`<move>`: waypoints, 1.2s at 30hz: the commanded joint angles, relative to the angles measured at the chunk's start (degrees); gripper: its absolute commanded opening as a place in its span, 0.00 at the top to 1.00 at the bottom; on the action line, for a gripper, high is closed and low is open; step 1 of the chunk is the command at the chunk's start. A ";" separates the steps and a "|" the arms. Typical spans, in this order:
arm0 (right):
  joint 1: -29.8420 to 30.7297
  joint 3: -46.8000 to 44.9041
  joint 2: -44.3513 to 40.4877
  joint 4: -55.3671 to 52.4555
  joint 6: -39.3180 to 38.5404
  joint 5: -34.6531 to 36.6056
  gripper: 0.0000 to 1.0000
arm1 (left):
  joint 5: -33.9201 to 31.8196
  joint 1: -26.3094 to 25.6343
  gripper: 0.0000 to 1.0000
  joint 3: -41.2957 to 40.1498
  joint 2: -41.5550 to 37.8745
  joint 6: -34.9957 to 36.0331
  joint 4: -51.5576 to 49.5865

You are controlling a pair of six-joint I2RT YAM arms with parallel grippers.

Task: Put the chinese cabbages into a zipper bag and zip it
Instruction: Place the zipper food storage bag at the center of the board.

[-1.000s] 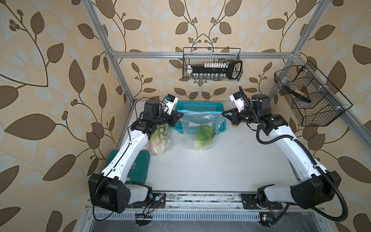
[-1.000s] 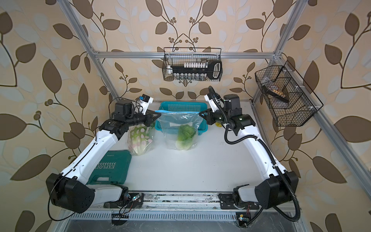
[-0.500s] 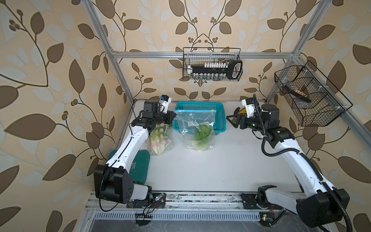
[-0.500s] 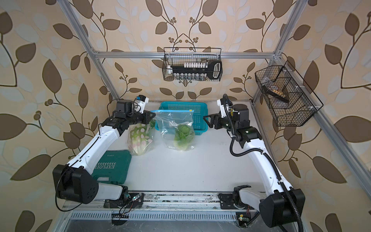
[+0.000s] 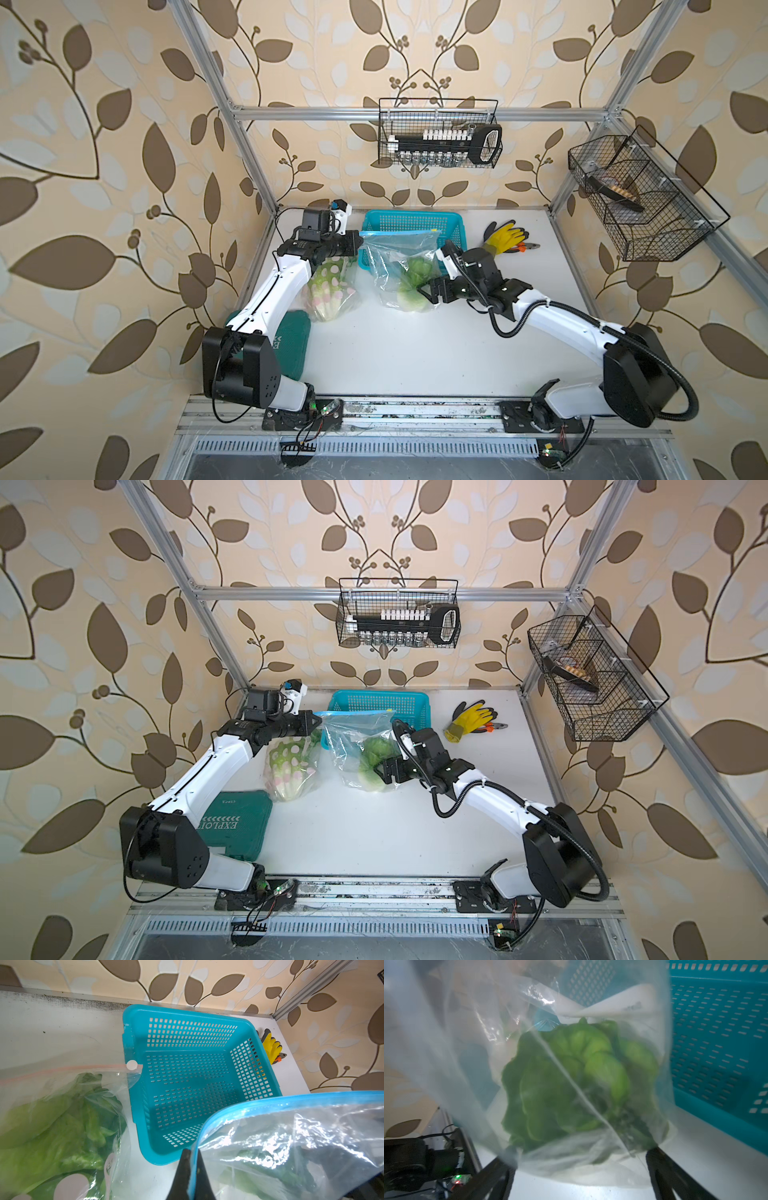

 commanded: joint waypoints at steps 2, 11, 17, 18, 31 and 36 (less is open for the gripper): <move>5.17 1.38 3.55 7.77 -1.77 17.95 0.15 | 3.70 0.28 0.97 0.89 -2.74 -1.05 -1.33; 5.18 1.31 -0.58 7.63 0.45 12.26 0.91 | 6.88 -0.05 0.98 -0.34 -7.53 -1.51 -6.09; 1.36 -0.20 -12.21 -6.04 7.29 6.49 1.00 | 3.62 -5.76 0.99 0.46 -11.09 -3.32 -11.04; 0.54 -1.53 -14.48 -7.83 8.45 5.93 1.00 | 2.48 -7.60 0.99 0.92 -10.96 -3.89 -11.60; -16.60 -6.48 -38.14 -44.32 21.29 12.03 1.00 | -1.50 -31.91 0.91 22.72 16.07 -7.41 -9.82; -25.76 -9.50 -38.00 -41.88 19.82 19.22 1.00 | -0.08 -33.71 0.87 37.90 32.72 -6.29 -13.47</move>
